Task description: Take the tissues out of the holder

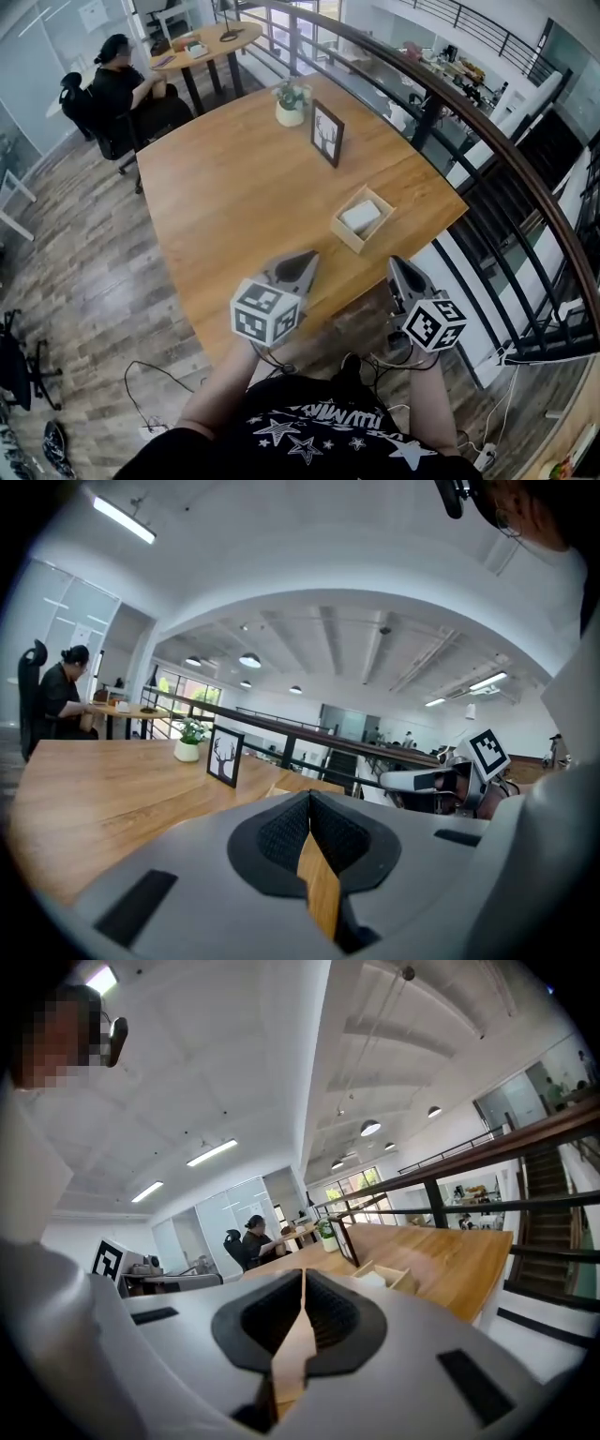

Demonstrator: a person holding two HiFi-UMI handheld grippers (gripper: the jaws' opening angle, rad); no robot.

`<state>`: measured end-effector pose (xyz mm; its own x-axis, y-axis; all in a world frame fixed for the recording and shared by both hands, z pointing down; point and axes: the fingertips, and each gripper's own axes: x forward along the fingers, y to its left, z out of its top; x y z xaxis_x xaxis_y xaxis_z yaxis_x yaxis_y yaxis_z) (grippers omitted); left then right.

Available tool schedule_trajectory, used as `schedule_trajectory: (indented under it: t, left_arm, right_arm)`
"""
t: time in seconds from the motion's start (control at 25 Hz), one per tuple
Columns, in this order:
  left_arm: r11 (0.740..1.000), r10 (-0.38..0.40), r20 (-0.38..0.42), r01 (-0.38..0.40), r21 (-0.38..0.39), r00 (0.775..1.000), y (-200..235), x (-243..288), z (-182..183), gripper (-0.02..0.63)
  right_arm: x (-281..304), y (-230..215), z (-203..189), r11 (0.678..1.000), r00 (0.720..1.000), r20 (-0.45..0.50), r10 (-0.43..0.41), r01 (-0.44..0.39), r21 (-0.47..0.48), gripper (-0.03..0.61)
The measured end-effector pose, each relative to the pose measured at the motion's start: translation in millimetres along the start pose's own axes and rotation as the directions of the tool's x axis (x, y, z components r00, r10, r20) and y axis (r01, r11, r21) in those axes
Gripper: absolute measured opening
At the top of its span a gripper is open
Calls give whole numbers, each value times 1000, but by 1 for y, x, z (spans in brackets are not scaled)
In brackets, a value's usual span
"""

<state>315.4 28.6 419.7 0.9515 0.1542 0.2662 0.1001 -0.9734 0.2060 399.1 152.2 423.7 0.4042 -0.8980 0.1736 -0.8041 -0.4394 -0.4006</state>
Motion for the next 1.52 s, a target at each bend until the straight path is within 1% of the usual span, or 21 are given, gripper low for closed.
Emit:
schedule_trajectory:
  t: [0.2,0.48,0.64,0.8,0.96,1.04,1.24,1.4,1.52]
  left_arm:
    - [997,80,-9,-80,-13,997,-7,25,0,14]
    - [987,159,2,-159,-22,987,-28,57,9,14]
    - [978,206,15,-205,-34,979,-41,71,11,14]
    - [965,258,33,-256,-54,966,-50,75,12,14]
    - [963,268,21,-267,-49,963,-62,83,8,14]
    - [960,277,10,-276,-50,961,-61,83,2,14]
    - [954,291,11,-289,-73,957,-44,82,0,14]
    - [957,275,6,-273,-94,962,-28,95,-1,14]
    - [963,256,2,-255,-86,967,-13,102,4,14]
  right_arm:
    - [10,-30,9,997,997,-31,74,-74,-1,20]
    - [8,-72,24,989,987,-68,145,-145,-1,20]
    - [5,-93,37,982,979,-82,185,-186,-16,20]
    - [6,-102,40,971,966,-113,234,-238,-30,20]
    - [7,-111,42,966,960,-122,253,-258,-30,20]
    - [11,-111,40,963,957,-123,265,-270,-26,20]
    - [25,-109,33,963,955,-134,266,-270,-18,20]
    - [40,-112,32,966,956,-157,248,-255,-30,20]
    - [54,-109,40,970,960,-157,231,-240,-44,20]
